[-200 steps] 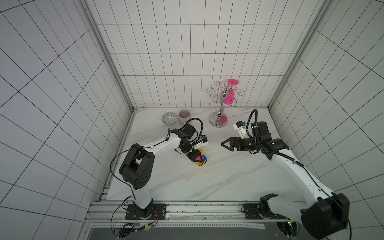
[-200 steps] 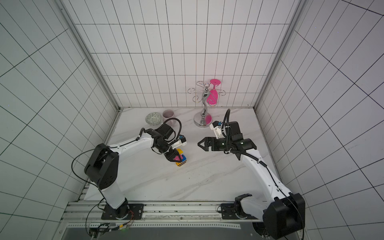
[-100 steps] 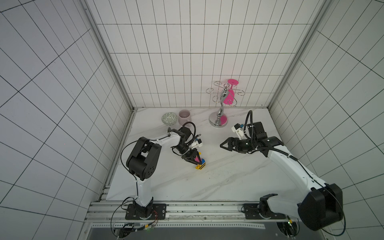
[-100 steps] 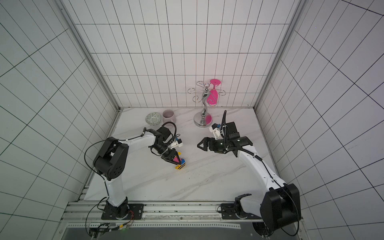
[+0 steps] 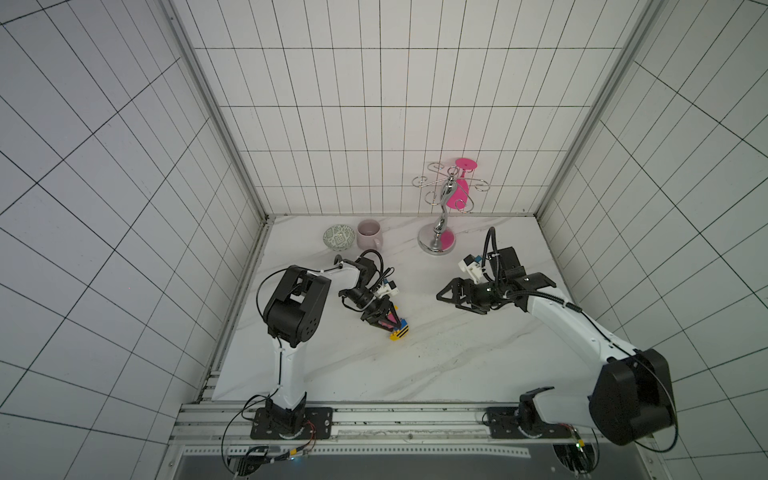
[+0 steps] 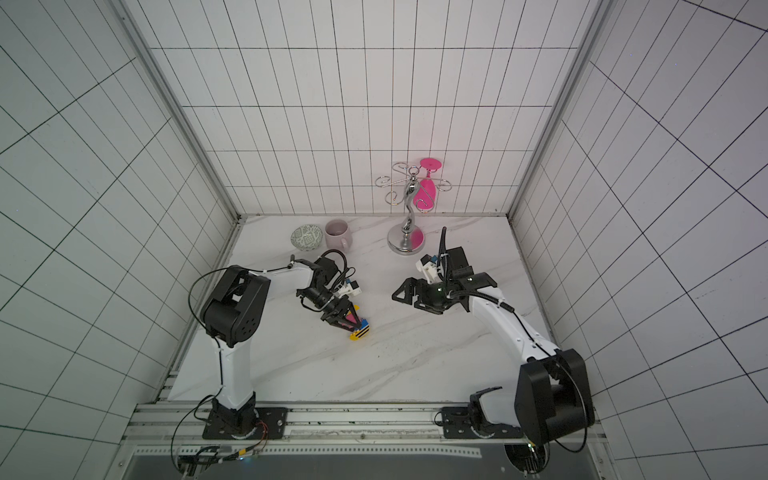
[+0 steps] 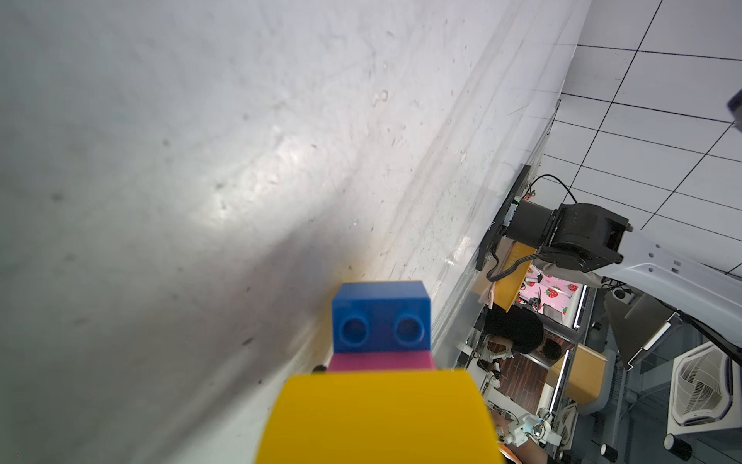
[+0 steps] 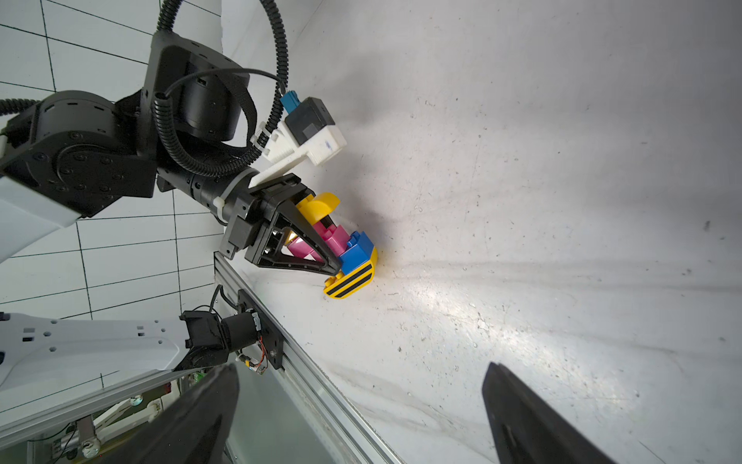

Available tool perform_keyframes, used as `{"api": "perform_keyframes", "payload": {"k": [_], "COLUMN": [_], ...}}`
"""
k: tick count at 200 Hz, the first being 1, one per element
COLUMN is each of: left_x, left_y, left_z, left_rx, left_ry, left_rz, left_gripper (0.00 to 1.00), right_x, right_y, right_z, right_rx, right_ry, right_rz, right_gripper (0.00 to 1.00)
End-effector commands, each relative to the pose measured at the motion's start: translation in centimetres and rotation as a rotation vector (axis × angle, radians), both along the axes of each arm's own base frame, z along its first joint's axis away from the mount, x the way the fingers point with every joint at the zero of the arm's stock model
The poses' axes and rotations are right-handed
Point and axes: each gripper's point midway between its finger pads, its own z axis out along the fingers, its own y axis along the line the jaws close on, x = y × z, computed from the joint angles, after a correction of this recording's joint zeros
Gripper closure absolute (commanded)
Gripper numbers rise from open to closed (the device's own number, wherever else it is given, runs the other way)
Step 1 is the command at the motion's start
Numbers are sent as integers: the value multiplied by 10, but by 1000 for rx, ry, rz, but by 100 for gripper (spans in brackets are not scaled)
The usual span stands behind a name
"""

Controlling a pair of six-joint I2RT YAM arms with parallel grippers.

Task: Assemble the letter s with lego
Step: Adjust the lego brick at the center of the board.

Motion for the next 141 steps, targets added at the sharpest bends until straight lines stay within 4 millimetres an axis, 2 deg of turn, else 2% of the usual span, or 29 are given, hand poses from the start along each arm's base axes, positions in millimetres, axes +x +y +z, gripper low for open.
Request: {"api": "perform_keyframes", "payload": {"k": [1, 58, 112, 141], "left_x": [10, 16, 16, 16], "left_y": [0, 1, 0, 1], "left_z": [1, 0, 1, -1], "left_rx": [-16, -29, -38, -35], "left_ry": [18, 39, 39, 43], "left_rz": [32, 55, 57, 58], "left_gripper": [66, 65, 58, 57], "right_x": [-5, -3, -6, -7], "right_y": [2, 3, 2, 2], "right_z": [-19, -23, -26, -24], "right_rx": [23, 21, 14, 12], "right_ry": [80, 86, 84, 74], "right_rz": [-2, 11, 19, 22], "right_gripper": [1, 2, 1, 2]}}
